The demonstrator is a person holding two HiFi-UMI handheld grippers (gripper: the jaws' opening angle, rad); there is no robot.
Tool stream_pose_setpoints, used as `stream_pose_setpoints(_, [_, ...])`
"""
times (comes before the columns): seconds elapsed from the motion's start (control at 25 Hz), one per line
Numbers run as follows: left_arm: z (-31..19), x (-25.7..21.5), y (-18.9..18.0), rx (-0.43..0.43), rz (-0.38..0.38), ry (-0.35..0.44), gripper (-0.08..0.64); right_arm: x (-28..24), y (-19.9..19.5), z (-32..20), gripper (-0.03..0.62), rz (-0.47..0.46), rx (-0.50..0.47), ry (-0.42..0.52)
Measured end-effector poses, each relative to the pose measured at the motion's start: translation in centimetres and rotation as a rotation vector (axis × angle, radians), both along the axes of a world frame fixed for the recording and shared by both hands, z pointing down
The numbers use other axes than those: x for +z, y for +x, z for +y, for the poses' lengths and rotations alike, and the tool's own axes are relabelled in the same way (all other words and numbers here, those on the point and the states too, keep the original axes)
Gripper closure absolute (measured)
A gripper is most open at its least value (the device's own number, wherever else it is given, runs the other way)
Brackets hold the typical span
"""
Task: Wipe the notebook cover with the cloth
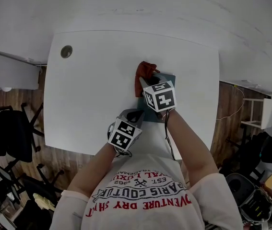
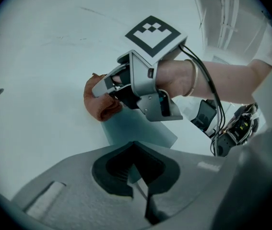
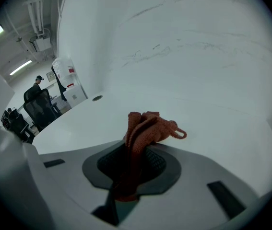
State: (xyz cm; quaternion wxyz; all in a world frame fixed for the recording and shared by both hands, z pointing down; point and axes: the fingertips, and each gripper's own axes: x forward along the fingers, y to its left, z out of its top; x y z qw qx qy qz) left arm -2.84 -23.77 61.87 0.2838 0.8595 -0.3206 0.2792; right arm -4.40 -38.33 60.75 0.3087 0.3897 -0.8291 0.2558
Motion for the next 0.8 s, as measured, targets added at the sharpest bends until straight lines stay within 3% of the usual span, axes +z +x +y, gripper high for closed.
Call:
stream_pose_setpoints(0.4, [0.0,-0.2,0.0,-0.022,0.010,-0.007,0.549,-0.4,1.9,0.4,0.512,-0.072,0.045,-0.020])
stream_pose_setpoints(0.8, [0.0,-0.2,-0.1,-0.028,0.003,0.004,0.550,-0.1,7.2,0.6,0.511,-0.058,0.147,-0.046])
